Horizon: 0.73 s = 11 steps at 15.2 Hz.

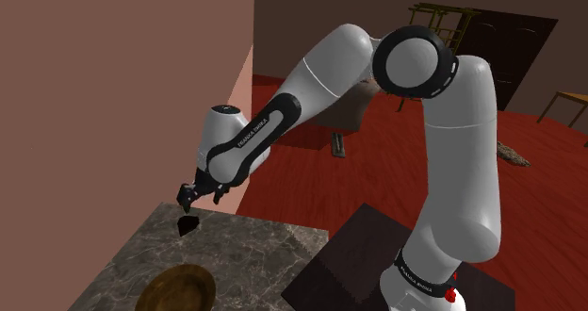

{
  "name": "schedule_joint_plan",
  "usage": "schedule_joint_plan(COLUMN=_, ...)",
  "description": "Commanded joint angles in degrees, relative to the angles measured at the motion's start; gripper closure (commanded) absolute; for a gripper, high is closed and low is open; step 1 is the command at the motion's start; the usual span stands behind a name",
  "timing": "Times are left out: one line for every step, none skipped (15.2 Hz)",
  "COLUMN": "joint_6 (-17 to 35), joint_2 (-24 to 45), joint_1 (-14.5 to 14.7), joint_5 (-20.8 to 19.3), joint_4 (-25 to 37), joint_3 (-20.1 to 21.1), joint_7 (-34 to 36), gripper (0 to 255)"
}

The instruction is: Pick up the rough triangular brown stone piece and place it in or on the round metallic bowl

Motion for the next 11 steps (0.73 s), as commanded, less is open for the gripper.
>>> schedule_joint_plan(joint_6=1.03, joint_2=4.62, joint_1=1.53, joint_5=-1.09, joint_4=4.2, joint_3=-1.02, joint_7=1.59, gripper=0)
schedule_joint_plan(joint_6=1.35, joint_2=6.81, joint_1=2.3, joint_5=-1.49, joint_4=6.37, joint_3=-1.48, joint_7=2.31, gripper=0)
schedule_joint_plan(joint_6=1.39, joint_2=7.11, joint_1=2.44, joint_5=-1.5, joint_4=6.68, joint_3=-1.57, joint_7=2.38, gripper=0)
schedule_joint_plan(joint_6=1.78, joint_2=7.88, joint_1=2.64, joint_5=-1.64, joint_4=7.06, joint_3=-1.73, joint_7=2.48, gripper=0)
schedule_joint_plan(joint_6=2.16, joint_2=8.65, joint_1=2.84, joint_5=-1.78, joint_4=7.45, joint_3=-1.89, joint_7=2.58, gripper=0)
schedule_joint_plan(joint_6=2.53, joint_2=9.43, joint_1=3.04, joint_5=-1.91, joint_4=7.86, joint_3=-2.05, joint_7=2.67, gripper=0)
schedule_joint_plan(joint_6=2.89, joint_2=10.2, joint_1=3.24, joint_5=-2.04, joint_4=8.28, joint_3=-2.21, joint_7=2.76, gripper=0)
schedule_joint_plan(joint_6=3.25, joint_2=10.98, joint_1=3.44, joint_5=-2.16, joint_4=8.71, joint_3=-2.36, joint_7=2.84, gripper=0)
schedule_joint_plan(joint_6=3.59, joint_2=11.77, joint_1=3.64, joint_5=-2.28, joint_4=9.16, joint_3=-2.52, joint_7=2.92, gripper=0)
schedule_joint_plan(joint_6=4.12, joint_2=13.01, joint_1=3.95, joint_5=-2.45, joint_4=9.88, joint_3=-2.75, joint_7=3.04, gripper=0)
schedule_joint_plan(joint_6=4.13, joint_2=13.0, joint_1=3.95, joint_5=-2.45, joint_4=9.87, joint_3=-2.76, joint_7=3.04, gripper=0)
